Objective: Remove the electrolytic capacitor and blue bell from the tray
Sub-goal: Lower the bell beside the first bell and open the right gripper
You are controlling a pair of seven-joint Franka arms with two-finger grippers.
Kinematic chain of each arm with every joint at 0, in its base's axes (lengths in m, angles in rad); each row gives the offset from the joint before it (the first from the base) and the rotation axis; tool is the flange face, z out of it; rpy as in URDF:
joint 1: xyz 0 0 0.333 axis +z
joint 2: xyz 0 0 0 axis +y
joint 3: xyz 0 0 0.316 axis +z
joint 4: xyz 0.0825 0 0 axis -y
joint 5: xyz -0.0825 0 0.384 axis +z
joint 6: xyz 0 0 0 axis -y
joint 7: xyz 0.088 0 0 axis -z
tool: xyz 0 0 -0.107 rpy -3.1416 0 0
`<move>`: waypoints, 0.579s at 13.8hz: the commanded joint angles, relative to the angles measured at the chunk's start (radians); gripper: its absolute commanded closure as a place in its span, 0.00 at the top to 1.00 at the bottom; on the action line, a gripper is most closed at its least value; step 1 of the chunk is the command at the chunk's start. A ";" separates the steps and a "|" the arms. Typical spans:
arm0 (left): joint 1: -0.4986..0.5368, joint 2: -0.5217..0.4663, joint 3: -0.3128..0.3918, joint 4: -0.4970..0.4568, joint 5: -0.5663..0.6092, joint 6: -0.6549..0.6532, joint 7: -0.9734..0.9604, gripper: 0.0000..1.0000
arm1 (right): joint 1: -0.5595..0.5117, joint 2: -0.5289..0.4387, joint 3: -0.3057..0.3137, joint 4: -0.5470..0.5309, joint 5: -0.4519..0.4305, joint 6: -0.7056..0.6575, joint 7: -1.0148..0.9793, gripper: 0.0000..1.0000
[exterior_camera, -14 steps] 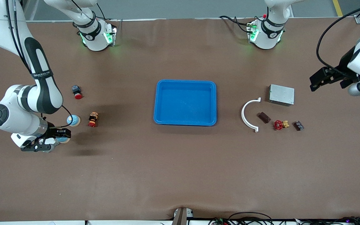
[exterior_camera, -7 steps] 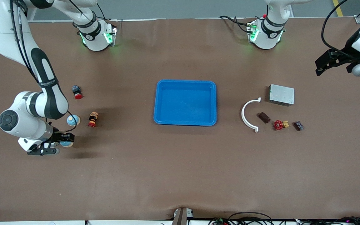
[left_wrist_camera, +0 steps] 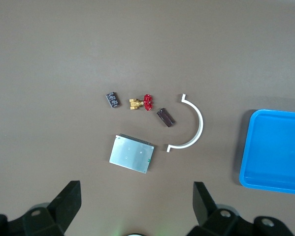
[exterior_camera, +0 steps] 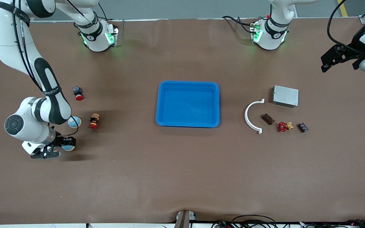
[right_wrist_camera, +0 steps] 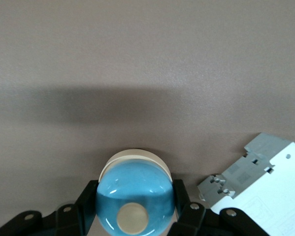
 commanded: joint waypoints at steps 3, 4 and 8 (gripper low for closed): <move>-0.019 -0.010 0.015 -0.019 -0.003 -0.001 0.012 1.00 | -0.021 0.002 0.019 -0.009 0.006 0.012 -0.015 0.00; -0.019 -0.001 0.011 -0.019 -0.001 0.004 0.012 1.00 | -0.022 0.002 0.020 -0.009 0.008 0.012 -0.015 0.00; -0.018 0.002 0.009 -0.022 -0.001 0.010 0.014 1.00 | -0.029 0.003 0.020 -0.007 0.009 0.011 -0.011 0.00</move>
